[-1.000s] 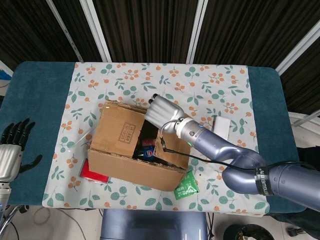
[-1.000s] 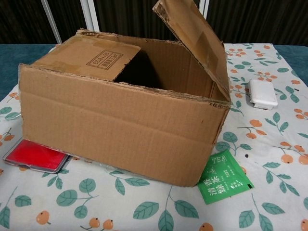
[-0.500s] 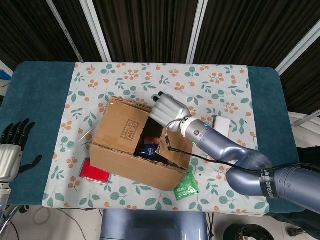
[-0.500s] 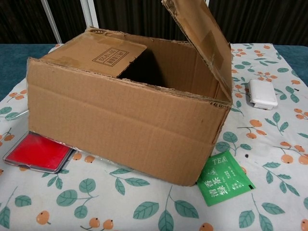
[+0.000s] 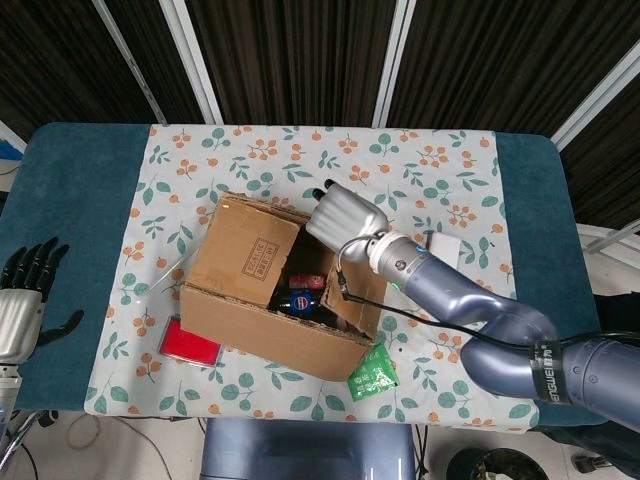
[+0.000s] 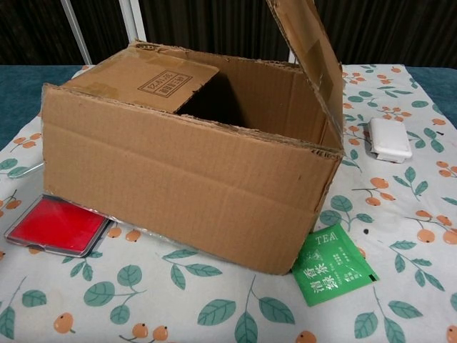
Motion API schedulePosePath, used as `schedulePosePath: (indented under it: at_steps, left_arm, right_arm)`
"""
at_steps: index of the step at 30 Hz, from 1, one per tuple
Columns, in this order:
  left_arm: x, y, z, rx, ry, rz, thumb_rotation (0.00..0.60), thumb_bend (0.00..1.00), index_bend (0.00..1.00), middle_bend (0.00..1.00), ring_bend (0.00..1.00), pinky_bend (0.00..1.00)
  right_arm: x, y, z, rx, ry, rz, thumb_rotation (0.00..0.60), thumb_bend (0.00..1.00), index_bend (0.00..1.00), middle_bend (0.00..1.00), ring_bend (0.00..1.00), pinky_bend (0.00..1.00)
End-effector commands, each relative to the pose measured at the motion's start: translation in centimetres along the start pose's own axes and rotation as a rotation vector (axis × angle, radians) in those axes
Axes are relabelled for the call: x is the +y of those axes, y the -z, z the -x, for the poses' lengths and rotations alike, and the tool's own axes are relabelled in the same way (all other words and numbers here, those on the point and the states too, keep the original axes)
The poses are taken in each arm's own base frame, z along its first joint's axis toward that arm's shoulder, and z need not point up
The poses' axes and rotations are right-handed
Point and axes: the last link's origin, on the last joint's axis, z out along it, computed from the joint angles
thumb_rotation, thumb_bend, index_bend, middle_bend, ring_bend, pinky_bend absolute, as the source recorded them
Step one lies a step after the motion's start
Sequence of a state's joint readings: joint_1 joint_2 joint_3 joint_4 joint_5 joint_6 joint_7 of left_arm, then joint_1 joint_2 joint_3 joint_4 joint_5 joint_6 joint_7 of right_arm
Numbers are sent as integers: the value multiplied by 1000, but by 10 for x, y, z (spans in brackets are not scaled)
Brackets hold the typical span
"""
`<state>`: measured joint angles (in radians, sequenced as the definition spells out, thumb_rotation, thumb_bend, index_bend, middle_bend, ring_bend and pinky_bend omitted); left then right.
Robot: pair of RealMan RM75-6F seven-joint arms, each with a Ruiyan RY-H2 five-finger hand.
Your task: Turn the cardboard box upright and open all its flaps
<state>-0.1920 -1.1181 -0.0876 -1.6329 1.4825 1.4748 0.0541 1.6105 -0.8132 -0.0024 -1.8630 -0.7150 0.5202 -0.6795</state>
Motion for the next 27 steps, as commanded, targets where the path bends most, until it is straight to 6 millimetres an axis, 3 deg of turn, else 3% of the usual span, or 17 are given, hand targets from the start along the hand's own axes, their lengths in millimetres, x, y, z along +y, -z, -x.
schedulePosePath:
  at_steps: [1, 27]
  left_arm:
    - [0, 0, 0, 0, 0, 0, 600, 212, 0, 0, 0, 0]
    - [0, 1, 0, 1, 3, 2, 600, 212, 0, 0, 0, 0]
  right_arm:
    - [2, 2, -2, -2, 3, 4, 600, 1000, 644, 436, 202, 257]
    - [33, 38, 4, -48, 50, 93, 600, 1000, 641, 432, 197, 250]
